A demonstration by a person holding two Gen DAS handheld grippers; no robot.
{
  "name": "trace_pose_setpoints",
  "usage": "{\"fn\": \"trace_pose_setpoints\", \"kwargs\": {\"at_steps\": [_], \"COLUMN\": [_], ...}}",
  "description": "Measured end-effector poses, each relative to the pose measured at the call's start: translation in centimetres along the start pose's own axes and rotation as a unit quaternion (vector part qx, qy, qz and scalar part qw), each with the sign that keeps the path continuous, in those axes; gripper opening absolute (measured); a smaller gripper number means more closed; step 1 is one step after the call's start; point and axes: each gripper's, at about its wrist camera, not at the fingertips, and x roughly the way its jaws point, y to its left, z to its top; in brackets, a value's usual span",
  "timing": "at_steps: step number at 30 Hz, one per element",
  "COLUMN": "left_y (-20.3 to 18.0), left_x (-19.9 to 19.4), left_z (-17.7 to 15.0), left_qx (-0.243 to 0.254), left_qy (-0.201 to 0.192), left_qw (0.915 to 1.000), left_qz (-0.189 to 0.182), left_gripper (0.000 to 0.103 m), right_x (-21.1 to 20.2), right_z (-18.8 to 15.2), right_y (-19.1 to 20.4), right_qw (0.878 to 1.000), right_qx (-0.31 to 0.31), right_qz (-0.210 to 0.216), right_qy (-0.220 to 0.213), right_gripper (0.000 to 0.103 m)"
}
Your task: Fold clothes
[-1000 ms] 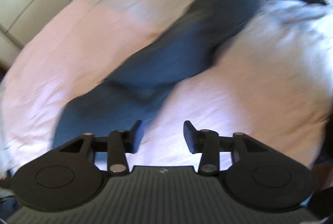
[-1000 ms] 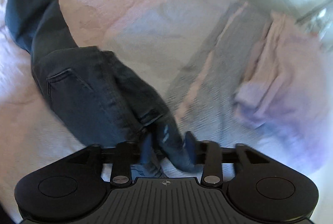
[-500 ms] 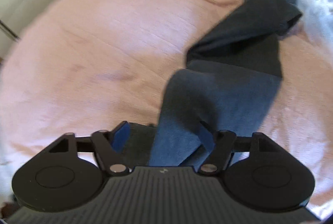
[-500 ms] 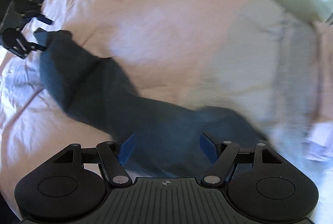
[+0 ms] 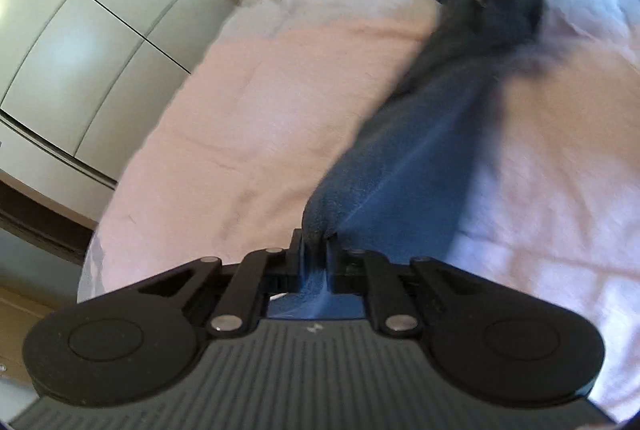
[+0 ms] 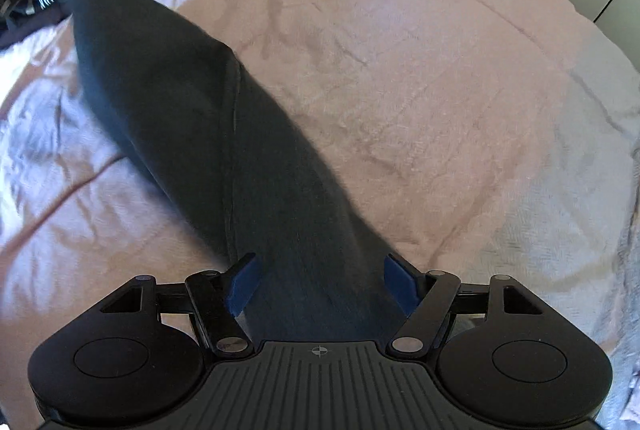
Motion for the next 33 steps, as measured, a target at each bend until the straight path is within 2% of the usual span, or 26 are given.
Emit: {"fn": "trace_pose_setpoints", "kwargs": {"at_steps": [3, 8, 10, 11, 12, 16, 19, 21, 22, 23, 24, 25, 26, 28, 29, 31, 33], "left_y": [-5.5, -10.8, -9.6, -8.6, -7.6, -2.8, -0.1, 1.0, 1.4, 1.5, 1.6, 1.7, 1.8, 2.0, 2.1, 2.7, 3.5], "left_x": [-0.7, -1.5, -2.3, -2.6, -2.7, -0.6, 3.8, 7.4, 9.3, 11.0, 12.6, 14.1, 14.9, 15.6, 14.9, 12.4, 8.9], "left_z": [-2.2, -5.8, -6.0, -6.1, -6.2, -5.4, -4.4, -3.6, -3.2, -3.0, -2.8, -2.6, -2.5, -2.0, -1.8, -1.3, -0.7], "left_qx": [-0.005, -0.051, -0.092, -0.112, -0.130, -0.161, -0.153, -0.128, -0.112, -0.099, -0.086, -0.075, -0.070, -0.054, -0.042, -0.028, -0.023], "left_qy": [0.059, 0.139, 0.131, 0.124, 0.117, 0.085, 0.073, 0.077, 0.076, 0.078, 0.088, 0.096, 0.104, 0.104, 0.091, 0.059, 0.033], "left_qw": [0.9966, 0.9805, 0.9793, 0.9789, 0.9783, 0.9805, 0.9836, 0.9863, 0.9876, 0.9880, 0.9876, 0.9868, 0.9855, 0.9860, 0.9895, 0.9966, 0.9992], "left_qz": [-0.058, -0.128, -0.123, -0.118, -0.111, -0.072, -0.062, -0.070, -0.079, -0.089, -0.098, -0.106, -0.114, -0.119, -0.104, -0.051, 0.001], "left_gripper": [0.008, 0.012, 0.016, 0.026, 0.030, 0.053, 0.061, 0.061, 0.061, 0.060, 0.055, 0.037, 0.024, 0.010, 0.006, 0.005, 0.004], "right_x": [0.0, 1.6, 1.6, 1.5, 1.4, 2.0, 2.1, 2.1, 2.1, 2.1, 1.9, 1.6, 1.1, -0.1, -0.7, -2.3, -3.9], "right_z": [-0.4, -1.7, -1.8, -1.7, -1.6, -1.2, -1.1, -1.3, -1.5, -1.6, -1.9, -2.3, -2.6, -3.2, -3.5, -4.0, -4.4], "right_y": [-0.2, 1.2, 1.7, 1.7, 1.6, 1.5, 1.4, 1.4, 1.2, 1.1, 1.1, 1.0, 1.2, 1.6, 1.9, 2.2, 2.8], "right_qw": [1.000, 0.999, 0.999, 0.999, 0.999, 0.999, 1.000, 1.000, 1.000, 1.000, 1.000, 0.999, 0.999, 0.999, 0.998, 0.997, 0.997], "right_qx": [0.001, -0.015, -0.030, -0.028, -0.025, -0.015, 0.000, 0.008, 0.012, 0.017, 0.025, 0.034, 0.036, 0.037, 0.037, 0.047, 0.046], "right_qz": [0.016, 0.027, 0.018, 0.021, 0.023, 0.015, 0.011, 0.002, -0.004, -0.009, -0.011, -0.013, -0.017, -0.025, -0.030, -0.032, -0.027], "right_qy": [0.004, 0.026, 0.025, 0.023, 0.022, 0.030, 0.029, 0.019, 0.015, 0.012, 0.006, 0.000, -0.008, -0.024, -0.032, -0.043, -0.049], "right_gripper": [0.072, 0.072, 0.072, 0.072, 0.072, 0.072, 0.071, 0.051, 0.035, 0.023, 0.017, 0.009, 0.005, 0.001, 0.000, 0.000, 0.000]}}
